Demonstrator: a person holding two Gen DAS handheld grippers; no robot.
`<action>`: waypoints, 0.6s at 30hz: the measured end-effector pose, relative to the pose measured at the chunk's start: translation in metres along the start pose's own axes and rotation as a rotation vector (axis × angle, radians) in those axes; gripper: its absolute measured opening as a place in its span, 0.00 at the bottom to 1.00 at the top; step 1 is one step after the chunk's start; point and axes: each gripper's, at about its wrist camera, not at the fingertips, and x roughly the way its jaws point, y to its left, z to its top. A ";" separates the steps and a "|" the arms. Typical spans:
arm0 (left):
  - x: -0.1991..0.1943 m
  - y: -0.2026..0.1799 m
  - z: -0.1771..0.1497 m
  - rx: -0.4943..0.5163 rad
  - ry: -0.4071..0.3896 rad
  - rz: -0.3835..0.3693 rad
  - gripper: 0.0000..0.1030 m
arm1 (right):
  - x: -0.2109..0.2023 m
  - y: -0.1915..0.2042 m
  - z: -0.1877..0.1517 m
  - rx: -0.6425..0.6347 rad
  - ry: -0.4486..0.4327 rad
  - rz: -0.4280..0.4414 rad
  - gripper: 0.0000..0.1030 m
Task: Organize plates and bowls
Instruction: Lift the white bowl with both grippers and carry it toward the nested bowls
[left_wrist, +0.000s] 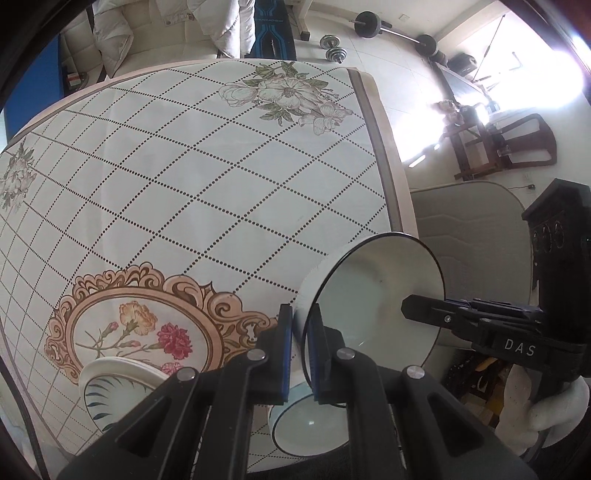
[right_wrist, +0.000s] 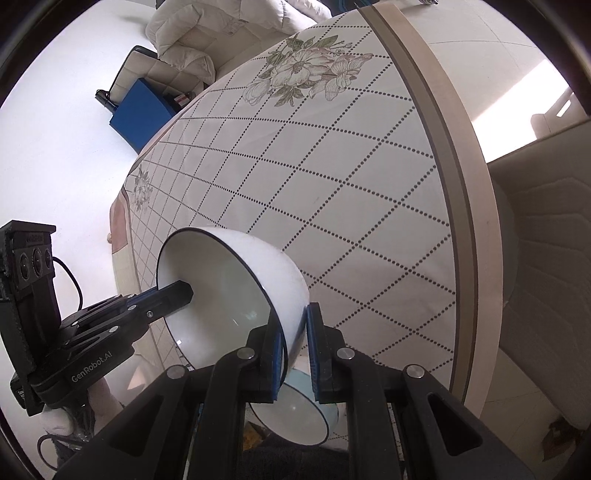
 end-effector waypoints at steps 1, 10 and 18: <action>-0.002 0.000 -0.007 0.002 -0.001 -0.002 0.06 | -0.001 0.000 -0.009 0.004 -0.002 0.001 0.13; -0.002 -0.007 -0.074 0.041 0.025 -0.004 0.06 | 0.004 -0.012 -0.089 0.045 0.006 0.014 0.13; 0.022 -0.001 -0.119 0.035 0.066 -0.004 0.06 | 0.032 -0.028 -0.131 0.081 0.038 -0.001 0.13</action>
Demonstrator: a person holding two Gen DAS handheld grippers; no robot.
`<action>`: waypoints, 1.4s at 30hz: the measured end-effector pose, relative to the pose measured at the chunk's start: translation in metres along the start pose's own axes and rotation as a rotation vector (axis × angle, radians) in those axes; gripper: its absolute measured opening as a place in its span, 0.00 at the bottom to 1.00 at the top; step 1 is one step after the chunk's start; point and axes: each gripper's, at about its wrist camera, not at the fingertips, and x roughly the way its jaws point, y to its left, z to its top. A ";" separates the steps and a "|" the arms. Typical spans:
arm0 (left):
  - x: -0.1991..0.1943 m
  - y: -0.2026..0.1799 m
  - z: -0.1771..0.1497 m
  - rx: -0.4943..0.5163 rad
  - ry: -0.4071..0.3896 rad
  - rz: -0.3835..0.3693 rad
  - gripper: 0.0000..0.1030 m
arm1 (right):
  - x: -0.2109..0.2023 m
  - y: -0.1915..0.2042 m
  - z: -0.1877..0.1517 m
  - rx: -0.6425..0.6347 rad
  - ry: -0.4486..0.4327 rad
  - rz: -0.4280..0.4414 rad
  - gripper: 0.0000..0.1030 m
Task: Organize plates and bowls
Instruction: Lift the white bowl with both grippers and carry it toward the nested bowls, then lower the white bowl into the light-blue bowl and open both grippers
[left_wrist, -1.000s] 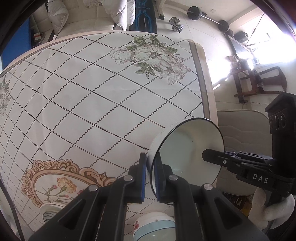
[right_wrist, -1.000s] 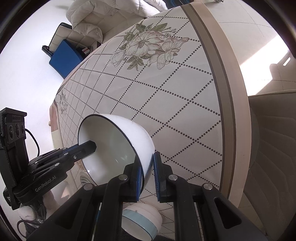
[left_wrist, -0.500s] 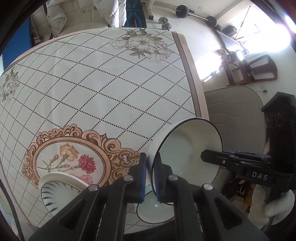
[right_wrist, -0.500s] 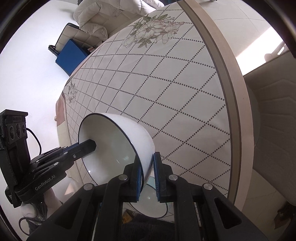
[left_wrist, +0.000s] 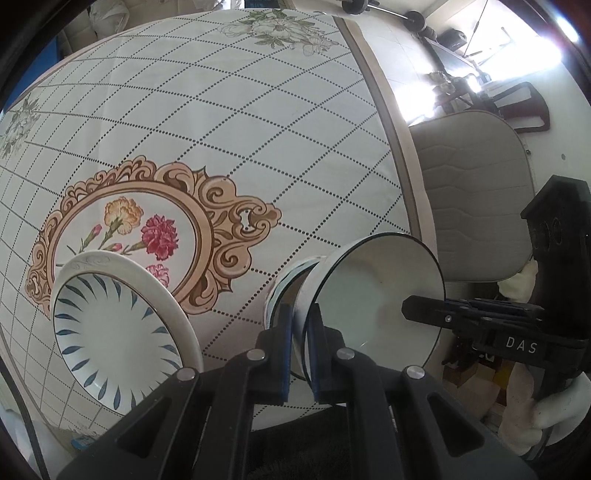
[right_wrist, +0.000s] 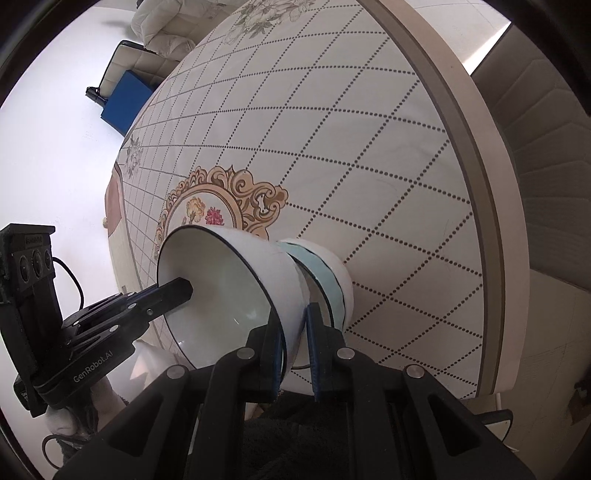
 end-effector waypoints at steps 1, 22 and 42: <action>0.003 0.000 -0.003 0.001 0.003 0.005 0.06 | 0.003 -0.001 -0.003 0.002 0.002 -0.004 0.13; 0.030 0.006 -0.009 -0.001 0.029 0.043 0.06 | 0.024 0.000 0.004 -0.001 0.029 -0.066 0.13; 0.036 0.002 -0.014 0.009 0.039 0.092 0.07 | 0.024 0.007 0.008 -0.018 0.020 -0.143 0.17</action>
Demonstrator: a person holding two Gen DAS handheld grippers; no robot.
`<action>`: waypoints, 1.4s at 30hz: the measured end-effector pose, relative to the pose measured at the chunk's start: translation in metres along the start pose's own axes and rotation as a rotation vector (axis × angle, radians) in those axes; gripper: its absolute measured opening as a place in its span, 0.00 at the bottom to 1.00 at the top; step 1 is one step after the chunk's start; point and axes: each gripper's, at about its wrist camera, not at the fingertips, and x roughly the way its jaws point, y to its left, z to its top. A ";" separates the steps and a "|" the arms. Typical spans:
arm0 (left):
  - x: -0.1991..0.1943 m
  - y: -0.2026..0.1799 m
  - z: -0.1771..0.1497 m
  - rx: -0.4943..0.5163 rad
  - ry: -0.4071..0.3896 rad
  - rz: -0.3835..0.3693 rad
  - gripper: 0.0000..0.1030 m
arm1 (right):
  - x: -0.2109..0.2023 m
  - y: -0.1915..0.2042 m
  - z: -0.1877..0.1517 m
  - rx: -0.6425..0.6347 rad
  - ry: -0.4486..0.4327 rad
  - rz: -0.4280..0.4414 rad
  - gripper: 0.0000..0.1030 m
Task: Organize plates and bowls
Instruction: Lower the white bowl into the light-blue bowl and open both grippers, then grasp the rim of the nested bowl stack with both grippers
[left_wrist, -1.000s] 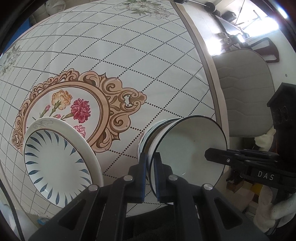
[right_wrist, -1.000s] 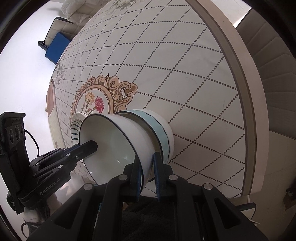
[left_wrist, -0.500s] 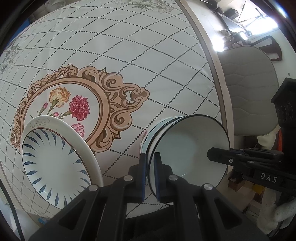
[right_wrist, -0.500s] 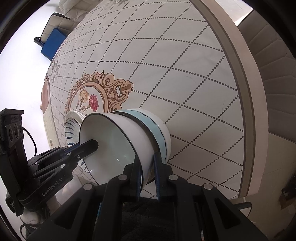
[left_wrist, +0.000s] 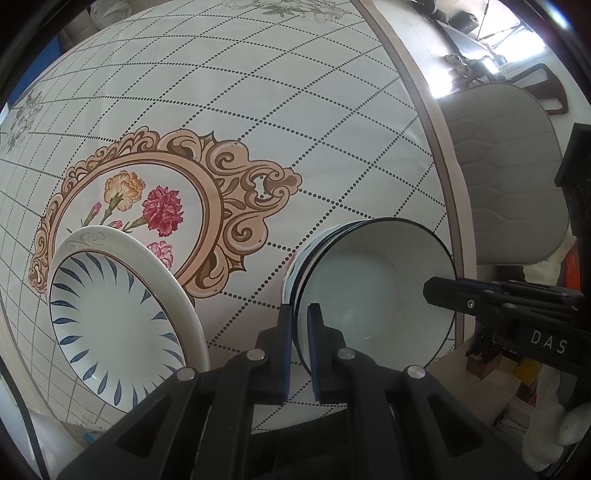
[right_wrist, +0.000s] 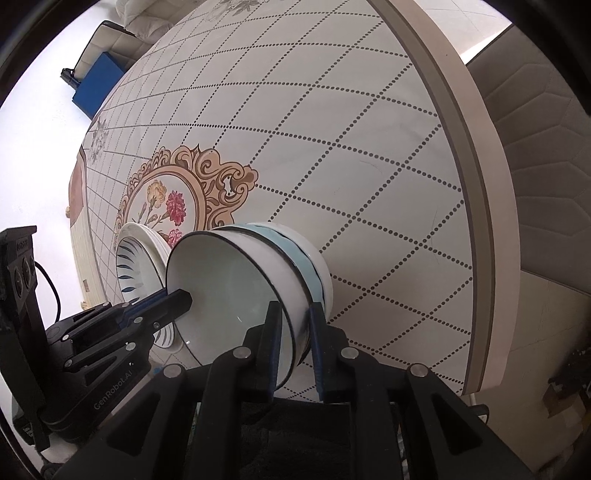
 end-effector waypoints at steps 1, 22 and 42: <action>0.000 0.000 0.000 -0.001 0.000 0.000 0.07 | 0.000 0.000 0.000 0.000 0.002 0.002 0.17; -0.015 0.010 -0.009 -0.015 -0.025 -0.008 0.19 | -0.023 -0.011 -0.016 -0.111 -0.074 -0.022 0.87; 0.049 0.012 0.006 -0.054 0.114 -0.190 0.50 | 0.063 -0.028 -0.011 -0.121 0.031 0.208 0.91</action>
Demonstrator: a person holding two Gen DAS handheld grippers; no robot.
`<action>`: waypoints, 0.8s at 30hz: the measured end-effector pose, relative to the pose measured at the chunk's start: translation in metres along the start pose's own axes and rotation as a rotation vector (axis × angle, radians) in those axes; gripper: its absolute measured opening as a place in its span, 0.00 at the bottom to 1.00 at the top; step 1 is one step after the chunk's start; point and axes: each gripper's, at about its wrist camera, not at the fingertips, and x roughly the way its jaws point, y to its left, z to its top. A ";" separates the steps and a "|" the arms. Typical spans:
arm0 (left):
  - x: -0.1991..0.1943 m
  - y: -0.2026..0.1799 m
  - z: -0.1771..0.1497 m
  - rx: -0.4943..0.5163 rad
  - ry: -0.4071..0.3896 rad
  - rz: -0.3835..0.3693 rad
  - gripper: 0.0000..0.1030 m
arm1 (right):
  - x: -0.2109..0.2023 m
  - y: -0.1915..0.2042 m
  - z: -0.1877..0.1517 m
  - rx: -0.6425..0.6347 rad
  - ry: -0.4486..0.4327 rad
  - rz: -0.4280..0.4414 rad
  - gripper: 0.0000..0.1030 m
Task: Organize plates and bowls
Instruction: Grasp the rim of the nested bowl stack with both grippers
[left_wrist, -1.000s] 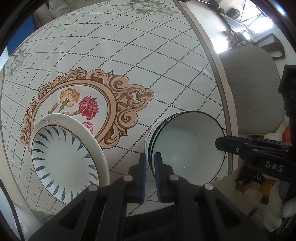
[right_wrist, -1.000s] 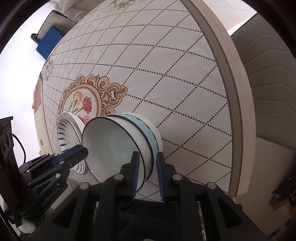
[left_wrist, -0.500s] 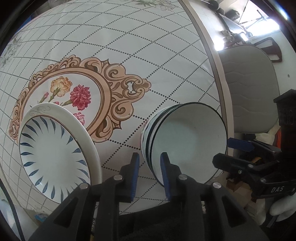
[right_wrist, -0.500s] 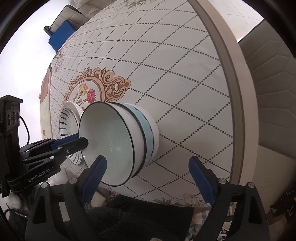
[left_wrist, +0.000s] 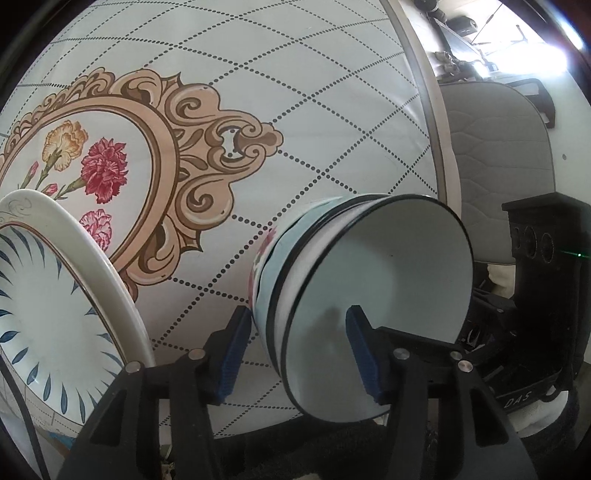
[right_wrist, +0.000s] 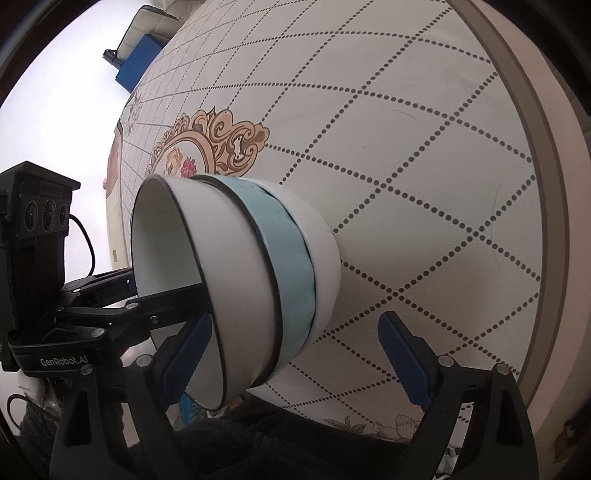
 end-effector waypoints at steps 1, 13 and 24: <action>0.003 0.001 0.002 -0.004 0.009 -0.003 0.50 | 0.002 -0.001 0.001 0.001 0.005 0.002 0.91; -0.052 -0.013 -0.033 0.011 -0.158 0.284 0.50 | -0.065 0.044 -0.024 -0.075 -0.149 -0.306 0.91; -0.168 -0.059 -0.132 0.002 -0.532 0.451 0.89 | -0.164 0.126 -0.120 -0.138 -0.477 -0.549 1.00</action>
